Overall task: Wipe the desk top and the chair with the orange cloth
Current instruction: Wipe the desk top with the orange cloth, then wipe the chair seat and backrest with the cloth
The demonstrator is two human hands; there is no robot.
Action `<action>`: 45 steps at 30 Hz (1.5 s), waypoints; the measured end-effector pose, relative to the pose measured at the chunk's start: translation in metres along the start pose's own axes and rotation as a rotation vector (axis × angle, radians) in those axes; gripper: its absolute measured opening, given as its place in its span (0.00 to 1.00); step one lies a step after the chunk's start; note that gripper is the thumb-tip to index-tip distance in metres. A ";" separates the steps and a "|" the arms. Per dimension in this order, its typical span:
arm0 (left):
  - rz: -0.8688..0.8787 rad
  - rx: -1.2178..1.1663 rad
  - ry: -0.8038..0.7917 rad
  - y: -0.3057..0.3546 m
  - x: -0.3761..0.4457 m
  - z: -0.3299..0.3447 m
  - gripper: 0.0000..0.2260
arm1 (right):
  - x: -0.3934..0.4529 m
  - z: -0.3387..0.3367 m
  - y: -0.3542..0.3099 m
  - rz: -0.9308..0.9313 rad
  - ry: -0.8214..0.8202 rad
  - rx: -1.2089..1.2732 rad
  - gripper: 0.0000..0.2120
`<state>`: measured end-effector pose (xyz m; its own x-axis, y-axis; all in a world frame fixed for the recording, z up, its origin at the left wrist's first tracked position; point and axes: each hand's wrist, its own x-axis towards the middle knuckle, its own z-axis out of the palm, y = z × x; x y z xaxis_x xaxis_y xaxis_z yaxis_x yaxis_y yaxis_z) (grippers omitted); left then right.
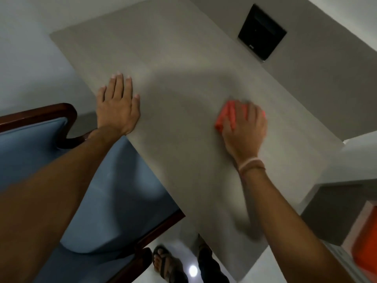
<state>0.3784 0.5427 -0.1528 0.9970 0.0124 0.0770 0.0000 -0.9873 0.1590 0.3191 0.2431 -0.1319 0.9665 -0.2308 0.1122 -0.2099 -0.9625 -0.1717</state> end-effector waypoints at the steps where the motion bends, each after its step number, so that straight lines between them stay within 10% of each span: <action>1: 0.008 -0.002 -0.002 -0.001 0.001 0.000 0.25 | 0.014 0.005 -0.026 -0.060 -0.018 0.004 0.25; 6: 0.086 -0.027 -0.015 -0.009 0.002 -0.004 0.29 | -0.060 0.023 -0.110 -0.452 -0.109 0.085 0.27; 11: 0.092 -0.042 -0.021 -0.011 0.002 -0.006 0.29 | -0.129 -0.006 0.003 -0.363 -0.161 0.026 0.23; 16: 0.070 -0.022 0.008 -0.009 0.001 -0.005 0.27 | -0.012 -0.025 0.088 -0.069 -0.075 -0.125 0.29; 20: 0.030 -0.091 0.026 -0.011 0.004 -0.003 0.24 | 0.110 0.016 -0.013 -0.129 -0.048 -0.097 0.24; 25: -0.103 -0.700 -0.029 -0.022 0.005 -0.019 0.23 | 0.076 0.043 -0.177 -0.454 -0.053 0.077 0.23; 31: -0.402 -1.148 0.138 -0.012 -0.027 -0.068 0.23 | -0.057 0.022 -0.140 -0.746 -0.086 0.191 0.20; 39: -0.185 -0.249 0.120 -0.075 -0.103 -0.078 0.24 | -0.117 0.019 -0.150 -0.887 -0.077 0.544 0.13; 45: -0.266 0.024 0.094 -0.142 -0.145 -0.082 0.31 | -0.154 0.032 -0.214 -0.558 -0.631 1.111 0.19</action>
<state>0.2277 0.6943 -0.1059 0.9501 0.2852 0.1265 0.2638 -0.9508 0.1623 0.2199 0.4890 -0.1441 0.8478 0.5299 0.0181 0.1588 -0.2211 -0.9622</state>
